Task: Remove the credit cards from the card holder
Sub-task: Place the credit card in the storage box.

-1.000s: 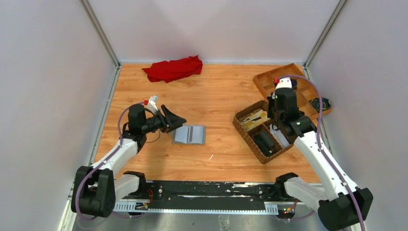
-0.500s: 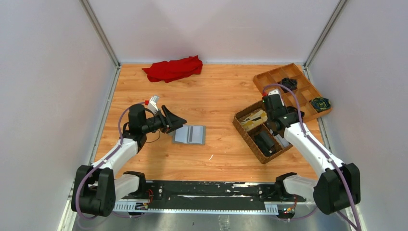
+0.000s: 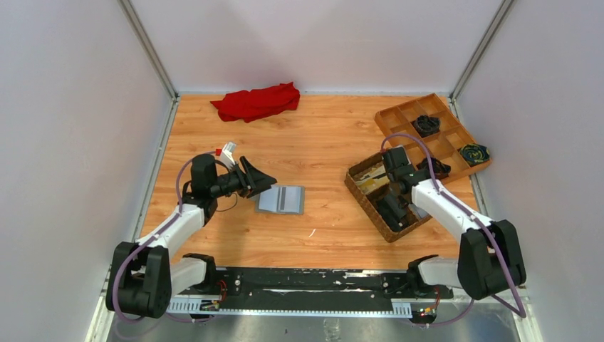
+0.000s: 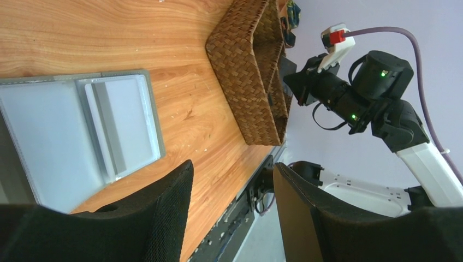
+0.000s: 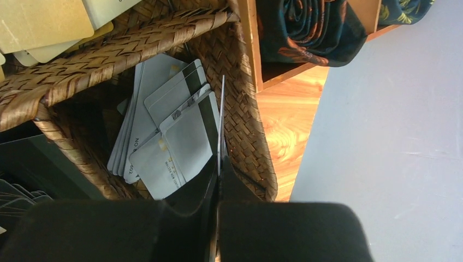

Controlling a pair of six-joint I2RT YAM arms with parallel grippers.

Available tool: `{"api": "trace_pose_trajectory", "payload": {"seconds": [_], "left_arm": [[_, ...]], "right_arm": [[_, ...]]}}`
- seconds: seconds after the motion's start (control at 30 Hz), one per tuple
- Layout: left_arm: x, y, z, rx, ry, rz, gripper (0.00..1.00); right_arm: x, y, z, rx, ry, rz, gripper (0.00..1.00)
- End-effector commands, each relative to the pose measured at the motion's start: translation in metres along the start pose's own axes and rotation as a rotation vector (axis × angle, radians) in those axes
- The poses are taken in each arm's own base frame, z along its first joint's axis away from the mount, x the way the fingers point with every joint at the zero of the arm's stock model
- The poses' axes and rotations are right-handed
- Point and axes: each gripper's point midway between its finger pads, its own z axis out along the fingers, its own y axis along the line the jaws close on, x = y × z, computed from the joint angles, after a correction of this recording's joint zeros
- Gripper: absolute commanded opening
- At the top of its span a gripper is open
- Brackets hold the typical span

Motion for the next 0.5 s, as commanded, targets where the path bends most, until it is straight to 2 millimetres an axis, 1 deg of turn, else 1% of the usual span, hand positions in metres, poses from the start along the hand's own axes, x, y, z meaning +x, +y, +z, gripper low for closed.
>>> {"api": "trace_pose_trajectory", "payload": {"seconds": [0.0,0.07,0.1,0.17,0.23,0.37,0.47], "left_arm": [[0.002,-0.004,0.001,0.016,0.026,0.019,0.58],[0.002,-0.004,0.001,0.017,0.029,0.019,0.58],[0.002,-0.004,0.001,0.018,0.03,0.019,0.58],[0.002,-0.005,0.001,0.02,0.031,0.02,0.58],[0.002,-0.006,0.001,0.023,0.029,0.025,0.58],[0.001,-0.007,0.001,0.025,0.031,0.027,0.58],[0.001,-0.007,0.002,0.025,0.032,0.028,0.58]], "right_arm": [[0.01,0.007,0.006,-0.007,0.033,0.011,0.0],[0.01,0.007,0.008,0.0,0.039,0.018,0.01],[0.009,0.008,0.008,-0.005,0.039,0.02,0.06],[0.008,0.01,0.008,-0.018,0.039,0.02,0.22],[0.006,0.011,0.006,-0.029,0.039,0.025,0.31],[0.002,0.009,0.0,-0.043,0.023,0.042,0.34],[-0.005,0.006,-0.01,-0.07,-0.003,0.069,0.34]]}}
